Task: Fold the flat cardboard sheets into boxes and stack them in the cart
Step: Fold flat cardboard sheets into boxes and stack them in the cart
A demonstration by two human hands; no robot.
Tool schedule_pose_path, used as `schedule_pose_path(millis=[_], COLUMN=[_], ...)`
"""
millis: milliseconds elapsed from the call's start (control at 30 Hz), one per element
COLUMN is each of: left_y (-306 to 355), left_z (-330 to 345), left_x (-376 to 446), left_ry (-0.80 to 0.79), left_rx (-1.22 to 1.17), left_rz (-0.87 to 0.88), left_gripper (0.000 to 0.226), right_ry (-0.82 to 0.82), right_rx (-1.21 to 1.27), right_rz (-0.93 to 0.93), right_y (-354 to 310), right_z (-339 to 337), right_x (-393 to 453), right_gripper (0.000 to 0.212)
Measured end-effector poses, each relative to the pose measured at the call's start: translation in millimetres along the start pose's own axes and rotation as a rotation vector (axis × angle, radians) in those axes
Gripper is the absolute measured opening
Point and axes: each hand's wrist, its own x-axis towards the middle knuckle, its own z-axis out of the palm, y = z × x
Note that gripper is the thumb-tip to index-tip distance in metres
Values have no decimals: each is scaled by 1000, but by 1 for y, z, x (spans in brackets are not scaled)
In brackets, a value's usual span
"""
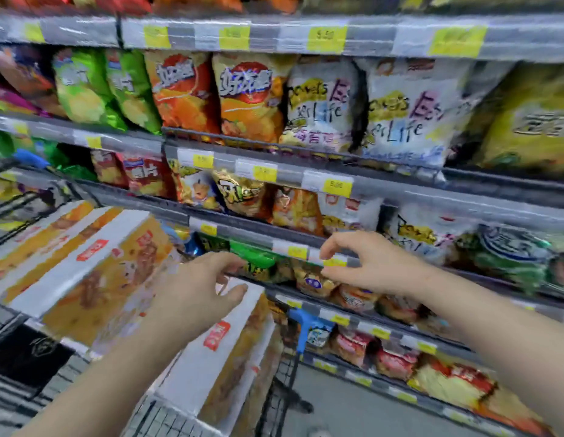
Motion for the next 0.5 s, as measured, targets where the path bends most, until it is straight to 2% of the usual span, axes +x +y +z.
schedule_pose_path(millis=[100,200,400,500], left_y=[52,109,223,286], left_z=[21,46,96,122], left_x=[8,11,2,-11], left_ry=[-66,-166,-352,-385], left_rx=[22,31,195,252], left_rz=[176,344,773,947], left_gripper=[45,42,50,50], right_ry=[78,206,297,324], right_rx=[32,35,-269,-287], right_rz=[133,262,499,637], right_y=[26,51,88,99], right_z=[-11,-17,-21,-23], right_x=[-65,-132,-267,-338], right_gripper=[26,25,52,57])
